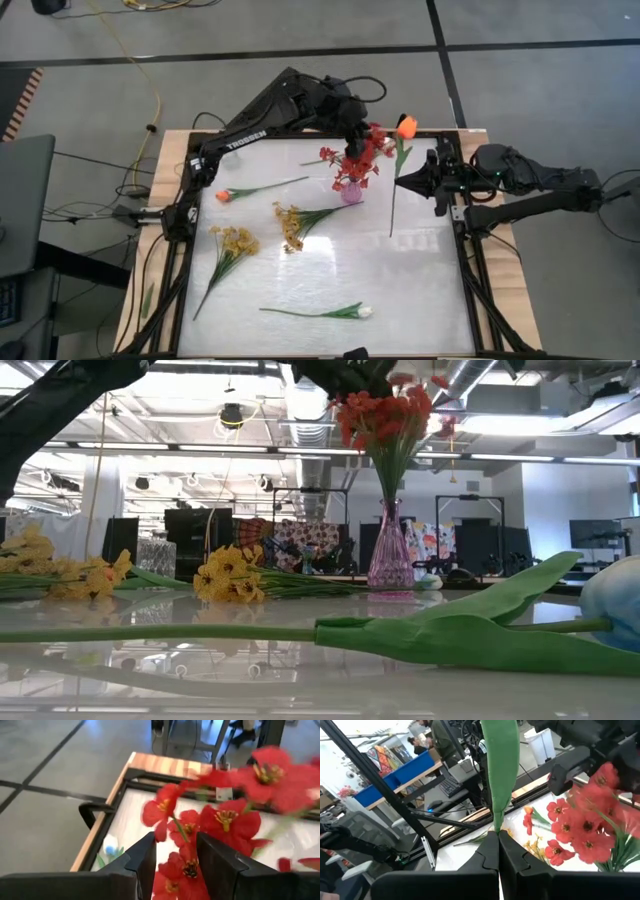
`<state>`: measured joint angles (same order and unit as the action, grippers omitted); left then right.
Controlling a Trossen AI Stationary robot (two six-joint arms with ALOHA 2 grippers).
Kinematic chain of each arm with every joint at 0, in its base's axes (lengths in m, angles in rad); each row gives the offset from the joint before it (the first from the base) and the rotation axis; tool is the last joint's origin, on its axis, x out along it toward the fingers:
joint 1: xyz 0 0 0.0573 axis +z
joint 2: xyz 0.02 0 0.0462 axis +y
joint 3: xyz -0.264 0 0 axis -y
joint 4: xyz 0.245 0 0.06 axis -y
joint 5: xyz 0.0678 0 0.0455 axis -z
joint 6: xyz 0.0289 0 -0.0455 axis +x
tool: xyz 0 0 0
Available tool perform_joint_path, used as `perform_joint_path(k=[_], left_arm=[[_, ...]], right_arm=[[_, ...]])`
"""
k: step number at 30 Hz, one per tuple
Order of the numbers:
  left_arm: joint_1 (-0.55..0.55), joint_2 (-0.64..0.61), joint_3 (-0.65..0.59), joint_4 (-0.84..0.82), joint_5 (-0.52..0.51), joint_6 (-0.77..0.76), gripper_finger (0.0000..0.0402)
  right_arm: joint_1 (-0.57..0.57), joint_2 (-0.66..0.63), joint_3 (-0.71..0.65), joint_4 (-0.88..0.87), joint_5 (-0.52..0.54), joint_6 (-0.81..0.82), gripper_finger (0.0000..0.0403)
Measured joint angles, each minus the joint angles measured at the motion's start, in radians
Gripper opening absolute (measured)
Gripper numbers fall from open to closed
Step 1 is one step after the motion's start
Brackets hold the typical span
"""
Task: Sort flowers into vase by color
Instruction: Put the right orange tulip into the violet vase
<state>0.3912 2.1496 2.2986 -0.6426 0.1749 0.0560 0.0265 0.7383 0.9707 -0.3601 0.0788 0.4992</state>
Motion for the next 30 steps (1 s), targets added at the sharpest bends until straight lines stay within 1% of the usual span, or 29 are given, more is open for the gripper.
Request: perform_joint_path(k=[9, 12, 16, 19, 22, 25, 28, 30], left_arm=[[0.002, -0.014, 0.003, 0.007, 0.003, -0.009, 0.0128], [0.002, -0.023, 0.058, 0.003, 0.008, -0.010, 0.0128], [0.008, -0.085, 0.039, 0.043, 0.041, -0.008, 0.0128], [0.013, -0.133, 0.043, 0.005, 0.038, 0.005, 0.0128], [0.022, -0.191, 0.044, -0.041, 0.030, 0.007, 0.0128], [0.029, -0.253, 0.033, -0.121, 0.025, 0.024, 0.0128], [0.029, -0.300, -0.003, -0.233, 0.022, 0.058, 0.0128], [0.023, -0.321, -0.052, -0.280, 0.021, 0.063, 0.0128]], right_arm=[[0.000, 0.000, 0.000, 0.000, 0.000, -0.001, 0.0020], [0.000, 0.000, 0.000, 0.000, 0.000, -0.003, 0.0020], [0.000, 0.000, 0.000, -0.002, 0.026, -0.030, 0.0020], [0.000, 0.001, -0.011, 0.015, 0.055, -0.098, 0.0019], [-0.002, 0.001, -0.060, 0.091, 0.081, -0.163, 0.0019], [-0.010, 0.003, -0.125, 0.205, 0.105, -0.237, 0.0019], [-0.028, 0.002, -0.196, 0.365, 0.142, -0.294, 0.0019], [-0.045, 0.005, -0.249, 0.464, 0.180, -0.318, 0.0019]])
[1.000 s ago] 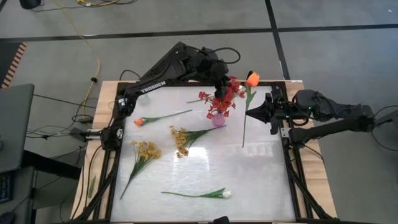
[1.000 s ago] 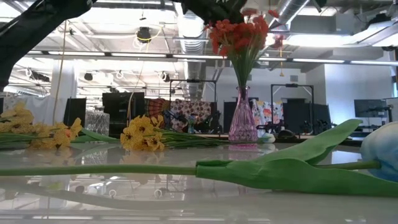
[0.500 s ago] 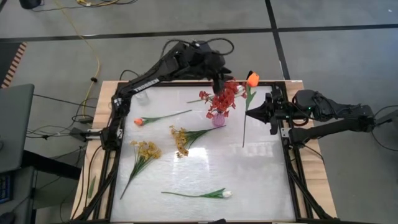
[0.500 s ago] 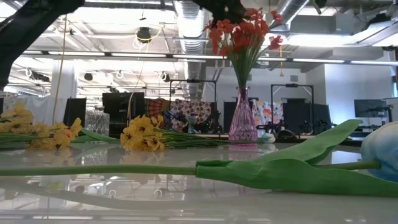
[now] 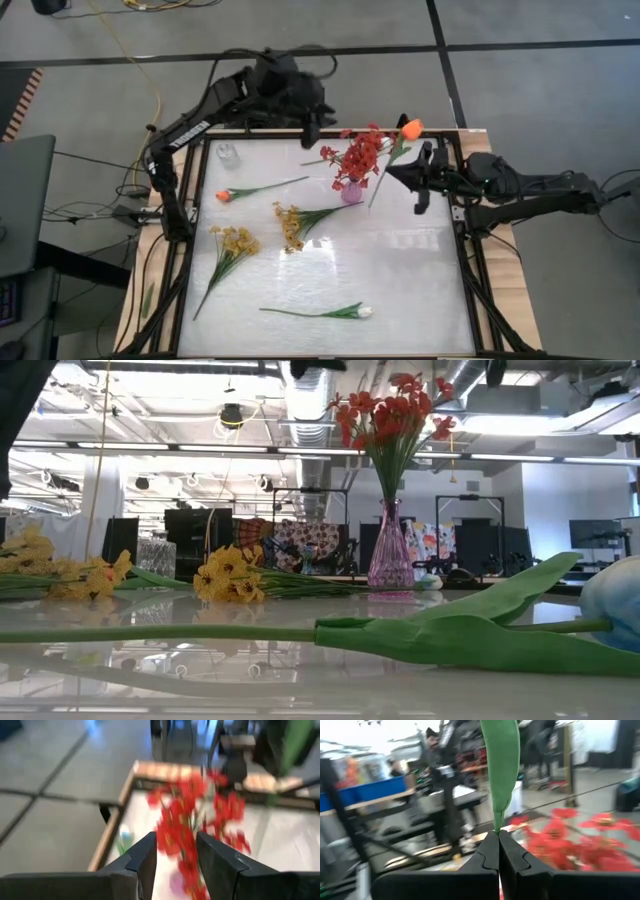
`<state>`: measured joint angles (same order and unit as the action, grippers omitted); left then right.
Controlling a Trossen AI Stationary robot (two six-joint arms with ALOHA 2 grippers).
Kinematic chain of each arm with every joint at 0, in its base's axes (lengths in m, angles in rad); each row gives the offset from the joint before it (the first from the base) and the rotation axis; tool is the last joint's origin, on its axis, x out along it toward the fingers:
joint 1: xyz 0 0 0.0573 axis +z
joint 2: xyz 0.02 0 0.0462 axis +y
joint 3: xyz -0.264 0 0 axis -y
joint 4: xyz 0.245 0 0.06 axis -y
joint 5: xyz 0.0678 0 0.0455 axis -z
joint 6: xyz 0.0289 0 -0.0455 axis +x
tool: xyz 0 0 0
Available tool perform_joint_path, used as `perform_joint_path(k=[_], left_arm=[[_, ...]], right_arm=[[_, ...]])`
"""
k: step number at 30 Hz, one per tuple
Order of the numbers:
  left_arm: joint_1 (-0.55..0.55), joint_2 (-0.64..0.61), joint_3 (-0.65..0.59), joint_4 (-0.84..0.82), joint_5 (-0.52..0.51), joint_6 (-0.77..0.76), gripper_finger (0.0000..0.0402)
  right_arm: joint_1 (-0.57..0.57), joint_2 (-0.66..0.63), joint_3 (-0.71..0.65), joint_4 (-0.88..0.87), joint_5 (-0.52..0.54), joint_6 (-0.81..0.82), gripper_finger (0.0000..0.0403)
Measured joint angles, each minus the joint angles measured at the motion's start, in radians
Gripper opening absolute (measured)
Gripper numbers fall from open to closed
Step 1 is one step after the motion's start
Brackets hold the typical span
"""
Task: Sort flowers into vase by color
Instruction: Put the right orange tulip into the violet vase
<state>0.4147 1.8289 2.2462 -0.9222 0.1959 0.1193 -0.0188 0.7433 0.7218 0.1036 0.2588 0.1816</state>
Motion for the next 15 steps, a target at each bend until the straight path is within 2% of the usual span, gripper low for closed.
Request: perform_joint_path(k=[3, 7, 10, 15], left_arm=[[-0.010, -0.050, -0.112, -0.032, -0.002, -0.010, 0.0128], [-0.026, -0.173, -0.359, 0.063, -0.040, -0.049, 0.0128], [-0.033, -0.289, -0.604, 0.232, -0.071, -0.117, 0.0128], [-0.035, -0.475, -0.995, 0.575, -0.083, -0.314, 0.0128]], right_arm=[[-0.024, 0.014, -0.069, 0.095, 0.075, -0.007, 0.0019], [-0.044, 0.022, -0.135, 0.179, 0.174, -0.007, 0.0018], [-0.038, 0.026, -0.176, 0.230, 0.253, -0.006, 0.0018], [-0.017, 0.039, -0.205, 0.304, 0.375, -0.011, 0.0018]])
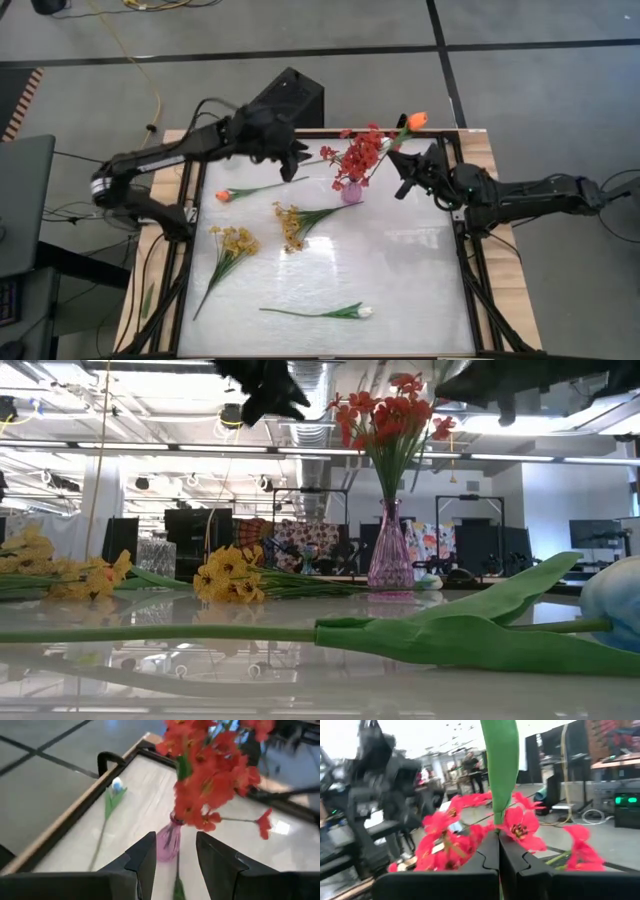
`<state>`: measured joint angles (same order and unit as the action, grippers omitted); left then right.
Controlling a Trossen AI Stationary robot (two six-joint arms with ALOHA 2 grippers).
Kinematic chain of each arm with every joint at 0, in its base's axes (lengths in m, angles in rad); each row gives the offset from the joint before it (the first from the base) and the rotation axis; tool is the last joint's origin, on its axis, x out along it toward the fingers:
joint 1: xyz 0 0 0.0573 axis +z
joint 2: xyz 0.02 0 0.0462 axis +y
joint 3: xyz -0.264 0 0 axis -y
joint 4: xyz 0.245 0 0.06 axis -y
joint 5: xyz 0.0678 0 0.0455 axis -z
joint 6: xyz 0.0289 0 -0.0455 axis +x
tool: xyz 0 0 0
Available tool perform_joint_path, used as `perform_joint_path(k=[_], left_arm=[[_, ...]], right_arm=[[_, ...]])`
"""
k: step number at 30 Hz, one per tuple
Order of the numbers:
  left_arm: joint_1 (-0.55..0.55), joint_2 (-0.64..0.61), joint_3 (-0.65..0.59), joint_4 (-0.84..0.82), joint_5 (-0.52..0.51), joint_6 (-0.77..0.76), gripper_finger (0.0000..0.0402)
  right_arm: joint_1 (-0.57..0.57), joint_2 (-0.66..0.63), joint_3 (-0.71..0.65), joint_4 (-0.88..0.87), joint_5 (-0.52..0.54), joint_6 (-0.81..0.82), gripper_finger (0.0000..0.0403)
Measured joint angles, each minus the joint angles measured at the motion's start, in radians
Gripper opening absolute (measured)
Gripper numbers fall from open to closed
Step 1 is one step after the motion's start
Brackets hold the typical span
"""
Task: Sort flowers into vase by color
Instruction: Put the right orange tulip into the violet vase
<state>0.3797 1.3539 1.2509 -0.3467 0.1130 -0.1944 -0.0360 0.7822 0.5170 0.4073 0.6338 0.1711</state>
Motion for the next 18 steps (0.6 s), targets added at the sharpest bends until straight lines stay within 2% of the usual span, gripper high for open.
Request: perform_joint_path(k=[4, 7, 11, 18], left_arm=[[-0.003, -0.068, -0.230, 0.187, 0.001, -0.132, 0.0128], [-0.003, -0.092, -0.326, 0.252, 0.011, -0.217, 0.0128], [-0.010, -0.093, -0.382, 0.250, 0.016, -0.263, 0.0128], [-0.033, -0.094, -0.387, 0.267, 0.021, -0.263, 0.0128]], right_arm=[[0.006, 0.040, -0.002, 0.050, 0.053, -0.020, 0.0018], [0.010, 0.075, -0.002, 0.121, 0.074, -0.023, 0.0018], [0.002, 0.120, -0.002, 0.172, 0.081, -0.023, 0.0018], [0.003, 0.171, -0.002, 0.188, 0.135, -0.023, 0.0018]])
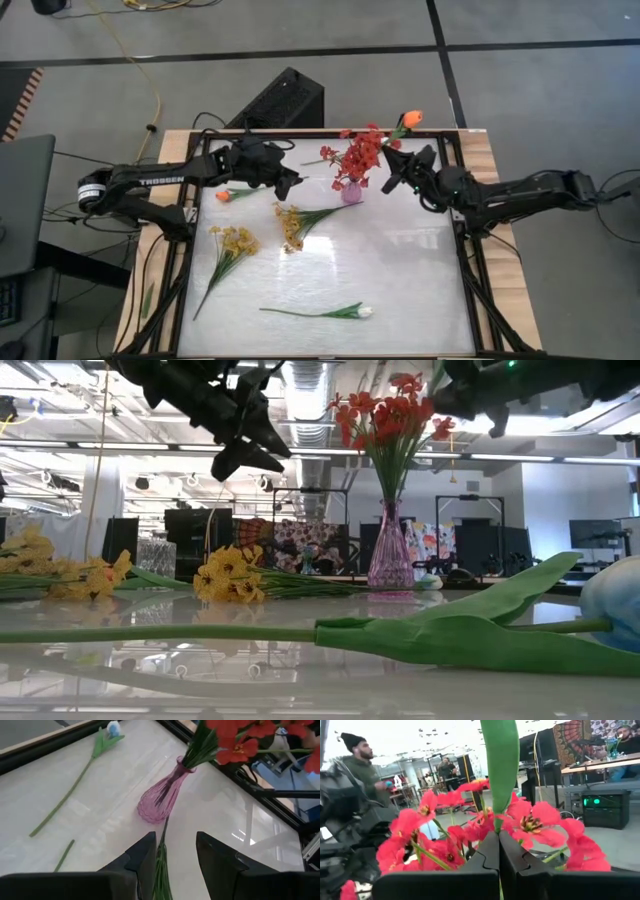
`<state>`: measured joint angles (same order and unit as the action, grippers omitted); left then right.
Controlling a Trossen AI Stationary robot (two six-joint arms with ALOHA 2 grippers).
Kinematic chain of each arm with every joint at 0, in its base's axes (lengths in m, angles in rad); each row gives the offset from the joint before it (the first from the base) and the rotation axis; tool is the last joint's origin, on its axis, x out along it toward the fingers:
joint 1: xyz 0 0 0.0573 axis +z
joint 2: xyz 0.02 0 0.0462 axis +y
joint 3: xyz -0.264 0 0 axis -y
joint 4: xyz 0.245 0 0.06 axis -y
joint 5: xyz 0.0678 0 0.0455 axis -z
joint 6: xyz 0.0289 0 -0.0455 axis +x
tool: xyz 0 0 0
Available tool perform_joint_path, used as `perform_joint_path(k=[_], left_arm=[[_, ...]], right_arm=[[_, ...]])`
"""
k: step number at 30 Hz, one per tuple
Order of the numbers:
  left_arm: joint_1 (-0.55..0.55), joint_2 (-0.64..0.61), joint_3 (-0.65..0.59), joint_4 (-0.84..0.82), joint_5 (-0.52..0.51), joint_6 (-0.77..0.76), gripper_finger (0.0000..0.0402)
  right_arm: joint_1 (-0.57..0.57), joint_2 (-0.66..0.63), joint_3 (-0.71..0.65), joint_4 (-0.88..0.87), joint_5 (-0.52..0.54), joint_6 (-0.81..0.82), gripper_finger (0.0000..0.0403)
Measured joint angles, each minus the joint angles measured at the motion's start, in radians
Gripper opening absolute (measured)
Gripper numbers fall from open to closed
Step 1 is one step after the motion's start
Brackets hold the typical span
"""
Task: Sort flowers into vase by color
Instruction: Put the right orange tulip into the violet vase
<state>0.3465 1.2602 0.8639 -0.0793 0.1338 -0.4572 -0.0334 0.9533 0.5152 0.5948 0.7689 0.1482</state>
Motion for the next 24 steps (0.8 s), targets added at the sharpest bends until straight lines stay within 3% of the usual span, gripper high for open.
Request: perform_joint_path(k=[18, 24], left_arm=[[-0.010, 0.000, 0.000, -0.004, -0.001, 0.036, 0.0128], [-0.069, 0.107, 0.000, 0.044, -0.018, 0.129, 0.0128]], right_arm=[[0.034, 0.080, 0.002, 0.089, -0.008, -0.068, 0.0018], [0.053, 0.079, 0.002, 0.143, -0.008, -0.120, 0.0018]])
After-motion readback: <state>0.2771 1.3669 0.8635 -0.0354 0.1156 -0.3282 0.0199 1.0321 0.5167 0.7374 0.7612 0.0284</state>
